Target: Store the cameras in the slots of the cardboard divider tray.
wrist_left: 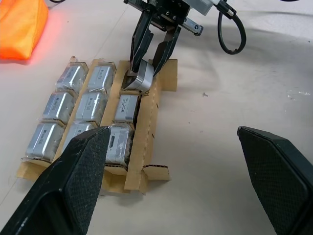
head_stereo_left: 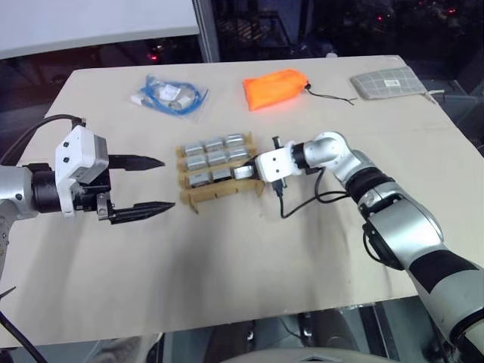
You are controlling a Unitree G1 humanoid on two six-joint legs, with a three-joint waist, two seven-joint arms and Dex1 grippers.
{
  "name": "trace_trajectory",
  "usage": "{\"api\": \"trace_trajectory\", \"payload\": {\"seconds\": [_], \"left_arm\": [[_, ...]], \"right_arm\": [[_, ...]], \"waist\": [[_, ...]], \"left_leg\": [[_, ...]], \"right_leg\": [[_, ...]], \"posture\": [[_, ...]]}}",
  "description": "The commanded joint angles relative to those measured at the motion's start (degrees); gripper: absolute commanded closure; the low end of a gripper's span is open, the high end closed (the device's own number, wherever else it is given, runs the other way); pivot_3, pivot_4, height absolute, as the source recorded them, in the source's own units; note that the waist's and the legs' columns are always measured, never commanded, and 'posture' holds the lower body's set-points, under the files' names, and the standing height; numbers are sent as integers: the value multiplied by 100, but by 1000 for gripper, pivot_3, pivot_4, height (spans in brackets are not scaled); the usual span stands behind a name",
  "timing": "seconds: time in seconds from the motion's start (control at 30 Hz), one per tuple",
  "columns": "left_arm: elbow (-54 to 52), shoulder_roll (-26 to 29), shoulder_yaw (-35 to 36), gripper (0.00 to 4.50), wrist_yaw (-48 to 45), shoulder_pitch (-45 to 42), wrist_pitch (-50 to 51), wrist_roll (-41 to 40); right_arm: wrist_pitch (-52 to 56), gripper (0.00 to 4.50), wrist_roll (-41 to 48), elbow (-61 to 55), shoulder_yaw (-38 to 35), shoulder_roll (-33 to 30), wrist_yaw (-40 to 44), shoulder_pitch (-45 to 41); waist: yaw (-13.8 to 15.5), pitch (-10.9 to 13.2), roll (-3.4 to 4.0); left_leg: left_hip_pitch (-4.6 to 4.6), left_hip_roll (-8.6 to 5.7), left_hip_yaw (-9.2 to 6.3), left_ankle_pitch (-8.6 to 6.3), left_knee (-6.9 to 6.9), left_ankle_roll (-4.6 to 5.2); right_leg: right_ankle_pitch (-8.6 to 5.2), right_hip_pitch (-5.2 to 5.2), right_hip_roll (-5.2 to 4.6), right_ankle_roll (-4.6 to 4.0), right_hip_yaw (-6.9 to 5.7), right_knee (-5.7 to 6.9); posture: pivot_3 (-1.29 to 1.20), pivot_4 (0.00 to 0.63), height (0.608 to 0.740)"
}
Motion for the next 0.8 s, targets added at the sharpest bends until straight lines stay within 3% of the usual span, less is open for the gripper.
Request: {"api": "trace_trajectory", "payload": {"seconds": [0.03, 0.3, 0.57, 0.8], "left_arm": [[-55, 7, 39, 146, 39, -82, -50, -66], [-35, -4, -16, 146, 54, -134, -73, -62], [-154, -46, 91, 146, 105, 13, -26, -80], [-237, -32, 154, 146, 143, 66, 35, -114]], "right_arm": [[213, 3832, 463, -81, -332, 42, 457, -56], [1847, 3832, 1218, -66, -807, 233, 2031, -349], [2835, 3832, 1134, 276, -930, 333, 2213, -675], [2965, 3832, 774, 462, -733, 471, 2118, -918]], "waist": [[1, 0, 0], [3, 2, 0], [1, 2, 1], [-1, 2, 1]], "left_leg": [[-1, 0, 0, 0, 0, 0], [-8, 1, -1, 0, -3, 1], [-9, 1, 0, -1, -10, 1], [-9, 0, 0, -1, -10, 0]], "right_leg": [[0, 0, 0, 0, 0, -1], [0, 0, 2, 0, -3, -14], [0, -2, 3, -1, -4, -19], [-1, -3, 2, -1, -4, -18]], "posture": [[0, 150, 740], [0, 150, 740], [0, 150, 740], [0, 150, 740]]}}
